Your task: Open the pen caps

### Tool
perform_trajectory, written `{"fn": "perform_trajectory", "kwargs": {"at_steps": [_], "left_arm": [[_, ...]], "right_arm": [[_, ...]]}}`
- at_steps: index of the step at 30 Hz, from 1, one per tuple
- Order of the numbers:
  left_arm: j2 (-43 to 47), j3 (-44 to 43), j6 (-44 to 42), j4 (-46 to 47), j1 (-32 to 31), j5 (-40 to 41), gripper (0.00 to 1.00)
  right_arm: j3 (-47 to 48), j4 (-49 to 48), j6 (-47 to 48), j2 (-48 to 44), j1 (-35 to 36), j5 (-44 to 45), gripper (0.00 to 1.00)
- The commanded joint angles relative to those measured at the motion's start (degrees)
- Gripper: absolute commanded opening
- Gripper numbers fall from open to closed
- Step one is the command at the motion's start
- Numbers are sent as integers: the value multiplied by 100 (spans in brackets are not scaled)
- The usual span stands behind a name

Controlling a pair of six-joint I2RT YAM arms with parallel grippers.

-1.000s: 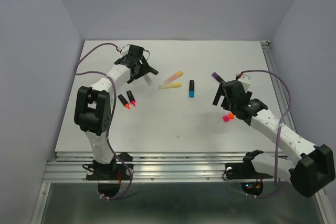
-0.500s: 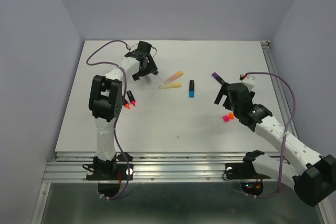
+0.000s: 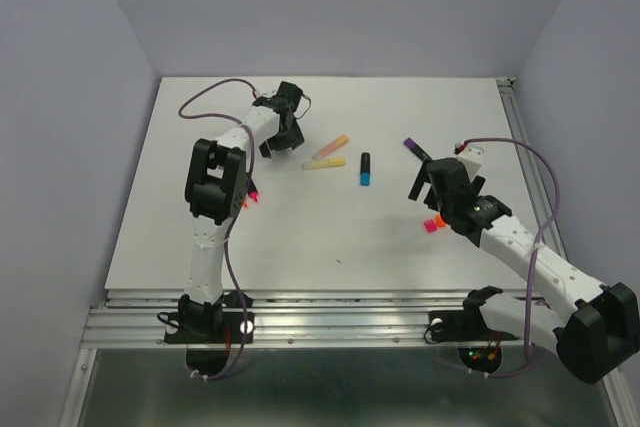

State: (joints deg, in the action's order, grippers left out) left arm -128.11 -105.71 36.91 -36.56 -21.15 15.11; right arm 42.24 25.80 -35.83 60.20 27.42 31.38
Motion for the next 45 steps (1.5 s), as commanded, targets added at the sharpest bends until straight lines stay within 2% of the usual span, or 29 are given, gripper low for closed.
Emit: {"fn": "perform_trajectory", "kwargs": {"at_steps": [1, 3, 7, 10, 11, 16, 17, 19, 22, 24, 27, 28, 30, 31, 34, 36, 42, 45], "left_arm": [[-64, -327, -52, -299, 23, 150, 76], [-126, -397, -43, -343, 23, 124, 71], [-310, -494, -69, -405, 32, 97, 68], [-372, -486, -69, -423, 49, 106, 61], [-381, -477, -78, -423, 49, 97, 52], [-311, -310, -96, -300, 163, -16, 39], [-267, -205, -113, -204, 216, -69, 31], [-214, -99, -113, -133, 242, -175, 23], [-30, 129, -166, -71, 260, -184, 0], [110, 296, -245, 25, 269, -184, 0], [698, 998, -263, 394, 278, -158, 0], [1126, 1470, -245, 525, 269, -123, 0], [1629, 1999, -254, 982, 260, -140, 0], [2163, 2541, -358, 1419, 251, -219, 0], [3226, 3405, -683, 2194, 182, -596, 0], [3651, 4100, -842, 2810, -3, -772, 0], [5040, 5340, -1528, 4146, -986, -1238, 0], [5489, 5771, -1669, 4718, -1330, -2019, 0]], "right_arm": [[-23, -23, -90, -97, -26, 237, 100], [-31, -23, -99, -105, -26, 246, 100], [-31, -5, -108, -114, -26, 246, 100], [-40, -5, -117, -141, -26, 246, 100], [-40, 4, -117, -149, -26, 246, 100], [-49, 21, -143, -193, -26, 264, 100], [-49, 21, -143, -211, -26, 281, 100], [-49, 13, -152, -255, -26, 281, 100], [-67, 13, -143, -281, -26, 264, 100], [-58, 13, -134, -281, -26, 264, 100], [-32, 39, -134, -316, -26, 211, 100], [-31, 22, -134, -334, -26, 168, 100], [-58, -40, -82, -456, -26, 62, 100], [-93, -127, -47, -492, -26, -51, 100], [-163, -320, -11, -711, -26, -350, 100], [-216, -453, 76, -861, -26, -517, 100], [-392, -1111, 165, -1388, -26, -1993, 100], [-409, -1577, 33, -1450, -26, -2793, 100]]}}
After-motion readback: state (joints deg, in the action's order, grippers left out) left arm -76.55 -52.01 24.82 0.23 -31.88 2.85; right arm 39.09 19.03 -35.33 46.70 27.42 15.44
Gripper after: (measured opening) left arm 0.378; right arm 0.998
